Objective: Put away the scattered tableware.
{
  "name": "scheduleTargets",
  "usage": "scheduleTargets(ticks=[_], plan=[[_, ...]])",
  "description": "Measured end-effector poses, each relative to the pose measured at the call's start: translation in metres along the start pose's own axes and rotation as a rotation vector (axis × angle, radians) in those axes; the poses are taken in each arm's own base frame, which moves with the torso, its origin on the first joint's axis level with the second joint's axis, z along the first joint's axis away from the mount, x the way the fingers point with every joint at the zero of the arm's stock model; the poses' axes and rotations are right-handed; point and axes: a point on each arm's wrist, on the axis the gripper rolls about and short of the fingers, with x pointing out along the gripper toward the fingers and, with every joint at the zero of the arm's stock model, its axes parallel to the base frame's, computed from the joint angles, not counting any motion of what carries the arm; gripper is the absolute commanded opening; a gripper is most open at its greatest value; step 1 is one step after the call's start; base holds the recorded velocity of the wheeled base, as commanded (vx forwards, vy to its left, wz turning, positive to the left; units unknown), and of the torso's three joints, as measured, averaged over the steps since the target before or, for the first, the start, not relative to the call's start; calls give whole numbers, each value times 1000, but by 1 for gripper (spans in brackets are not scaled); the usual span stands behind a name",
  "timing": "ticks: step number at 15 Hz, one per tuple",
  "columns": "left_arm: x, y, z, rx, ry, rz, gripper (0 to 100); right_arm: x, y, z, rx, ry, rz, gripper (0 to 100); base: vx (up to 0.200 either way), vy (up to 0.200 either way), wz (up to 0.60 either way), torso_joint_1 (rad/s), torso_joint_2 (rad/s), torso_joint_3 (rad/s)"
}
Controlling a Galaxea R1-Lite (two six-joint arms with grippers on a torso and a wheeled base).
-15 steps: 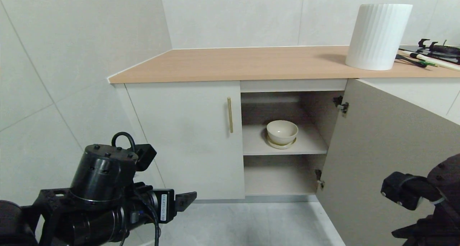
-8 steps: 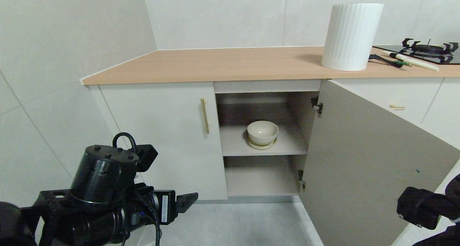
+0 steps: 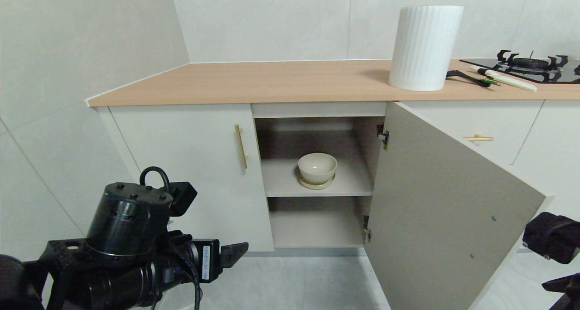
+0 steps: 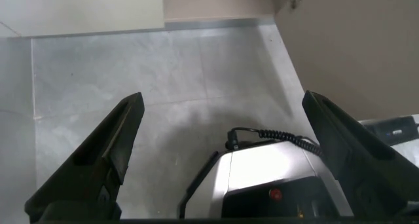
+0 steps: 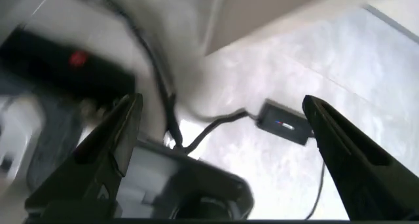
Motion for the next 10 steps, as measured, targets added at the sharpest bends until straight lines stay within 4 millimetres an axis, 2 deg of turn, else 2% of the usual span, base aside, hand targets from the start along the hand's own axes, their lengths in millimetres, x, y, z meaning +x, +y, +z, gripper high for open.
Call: scheduleTargets(ticks=[5,10], plan=[[0,0,0,0,-2,-3,100,-4,-26,4,90,-17,-142,100,0,0,0,0,0,0],[-1,0,0,0,-3,-3,100,-10,-54,-2,125,-5,-272,100,0,0,0,0,0,0]])
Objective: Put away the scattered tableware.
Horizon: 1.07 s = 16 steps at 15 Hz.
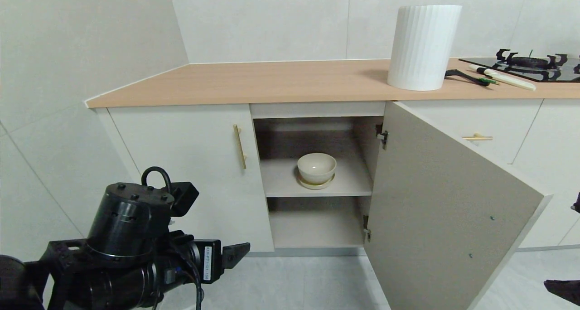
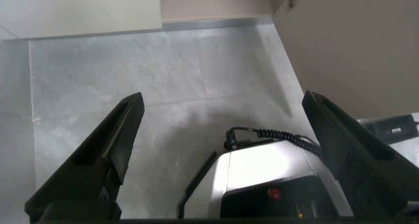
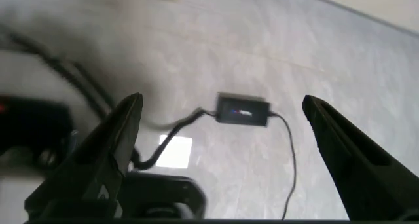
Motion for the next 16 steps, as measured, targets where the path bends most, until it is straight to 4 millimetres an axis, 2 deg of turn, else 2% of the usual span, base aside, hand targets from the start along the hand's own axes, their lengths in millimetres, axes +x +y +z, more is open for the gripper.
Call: scheduleTargets(ticks=[3,6,11,16], plan=[[0,0,1,-2,-2,0,100,3,-10,4,56,-23,-51,100,0,0,0,0,0,0],[0,0,1,-3,-3,0,100,10,-16,16,111,-95,-86,100,0,0,0,0,0,0],[0,0,1,-3,-5,0,100,27,-19,37,255,-181,-102,100,0,0,0,0,0,0],[-1,0,2,-4,-7,-1,100,37,-17,41,258,-160,-89,100,0,0,0,0,0,0]])
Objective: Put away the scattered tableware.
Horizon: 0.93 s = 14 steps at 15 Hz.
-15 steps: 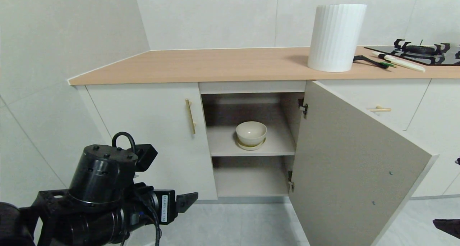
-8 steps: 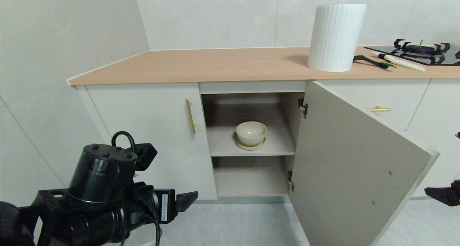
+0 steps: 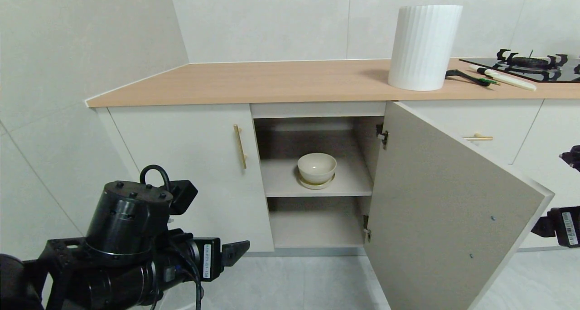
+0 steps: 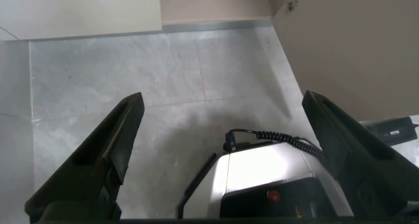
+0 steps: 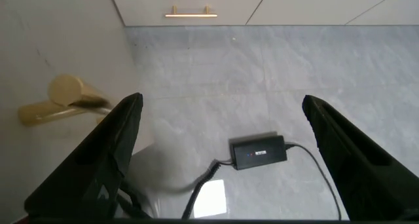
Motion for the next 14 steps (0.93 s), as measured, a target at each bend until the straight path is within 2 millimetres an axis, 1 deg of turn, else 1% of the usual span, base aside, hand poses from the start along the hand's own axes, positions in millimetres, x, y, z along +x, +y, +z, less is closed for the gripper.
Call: scheduleTargets(ticks=[4,11,14], plan=[[0,0,0,-1,-1,0,100,0,7,-1,1,1,32,100,0,0,0,0,0,0],[0,0,0,0,-2,0,100,-6,36,-4,-20,-33,166,100,0,0,0,0,0,0],[0,0,0,1,-1,1,100,1,50,-4,-21,-93,214,100,0,0,0,0,0,0]])
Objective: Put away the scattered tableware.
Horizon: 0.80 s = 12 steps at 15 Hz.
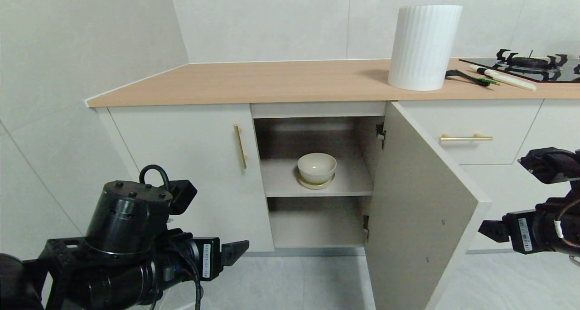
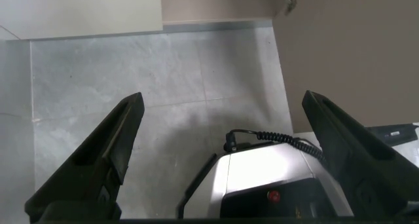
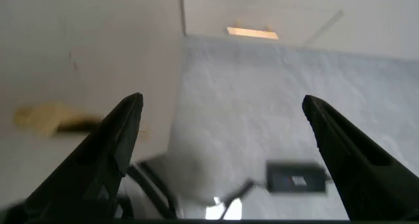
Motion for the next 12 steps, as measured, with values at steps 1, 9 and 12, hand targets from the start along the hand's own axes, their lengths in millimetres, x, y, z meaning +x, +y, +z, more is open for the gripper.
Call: scheduleTargets(ticks=[1,9,12], plan=[[0,0,0,0,0,-1,100,5,3,-1,2,-16,7,100,0,0,0,0,0,0],[0,0,0,0,-1,-1,100,15,38,-10,33,-10,158,100,0,0,0,0,0,0],[0,0,0,0,-1,-1,100,21,51,-10,66,-27,208,100,0,0,0,0,0,0]])
